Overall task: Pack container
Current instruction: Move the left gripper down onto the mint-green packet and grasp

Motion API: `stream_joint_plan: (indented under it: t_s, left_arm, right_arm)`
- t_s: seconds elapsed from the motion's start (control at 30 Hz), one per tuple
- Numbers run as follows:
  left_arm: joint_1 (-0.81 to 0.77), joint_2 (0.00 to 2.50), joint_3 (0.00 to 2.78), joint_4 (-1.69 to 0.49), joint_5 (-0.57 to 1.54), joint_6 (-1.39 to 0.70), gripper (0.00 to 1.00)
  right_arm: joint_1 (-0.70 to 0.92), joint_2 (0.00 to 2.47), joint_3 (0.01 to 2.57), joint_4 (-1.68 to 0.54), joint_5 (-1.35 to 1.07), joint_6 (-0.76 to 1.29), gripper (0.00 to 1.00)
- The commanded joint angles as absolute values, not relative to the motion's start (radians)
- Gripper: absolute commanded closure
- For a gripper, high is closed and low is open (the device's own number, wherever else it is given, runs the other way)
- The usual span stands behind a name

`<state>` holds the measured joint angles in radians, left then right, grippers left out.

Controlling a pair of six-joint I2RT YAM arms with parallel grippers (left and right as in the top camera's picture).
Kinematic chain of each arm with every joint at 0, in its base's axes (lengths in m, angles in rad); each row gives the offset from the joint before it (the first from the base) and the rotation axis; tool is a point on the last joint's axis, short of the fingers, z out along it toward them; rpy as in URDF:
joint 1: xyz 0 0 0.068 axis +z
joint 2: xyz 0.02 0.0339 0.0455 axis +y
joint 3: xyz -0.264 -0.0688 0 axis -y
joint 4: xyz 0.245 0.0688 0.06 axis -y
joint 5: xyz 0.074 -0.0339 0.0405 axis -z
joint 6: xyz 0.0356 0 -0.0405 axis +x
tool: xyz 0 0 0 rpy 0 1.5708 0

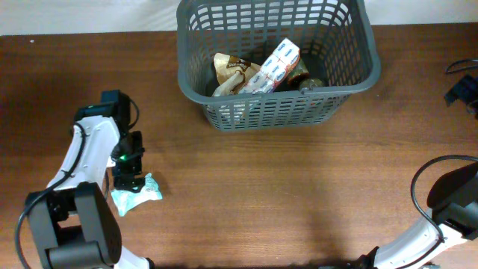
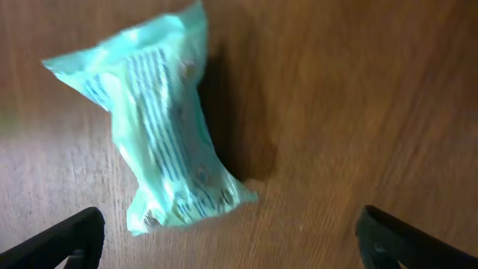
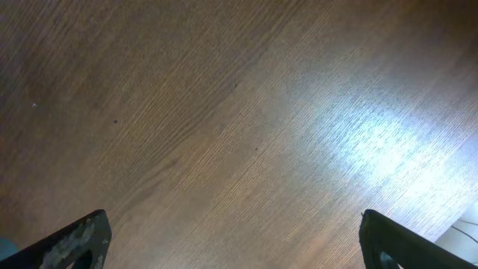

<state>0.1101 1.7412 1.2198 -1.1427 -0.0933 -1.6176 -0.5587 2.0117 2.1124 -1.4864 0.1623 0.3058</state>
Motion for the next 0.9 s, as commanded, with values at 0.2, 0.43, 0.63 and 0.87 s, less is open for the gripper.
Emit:
stream_joint_plan:
  t_s: [0.2, 0.43, 0.63, 0.87]
  left_arm:
    - [0.067, 1.68, 1.17, -1.136, -0.101, -1.599, 0.01]
    - [0.068, 1.538, 1.042, -1.071, -0.138, -1.591, 0.01]
    - [0.073, 1.488, 0.995, -1.029, -0.166, -1.554, 0.01]
    - [0.169, 1.489, 0.936, -1.027, -0.152, -1.589, 0.01]
  right_arm:
    - [-0.562, 2.002, 2.108, -1.484, 0.16, 0.3, 0.01]
    - [-0.562, 2.002, 2.108, -1.484, 0.16, 0.3, 0.01]
    - [-0.562, 2.002, 2.108, -1.484, 0.16, 0.3, 0.01]
    - [-0.562, 2.002, 2.108, -1.484, 0.16, 0.3, 0.01]
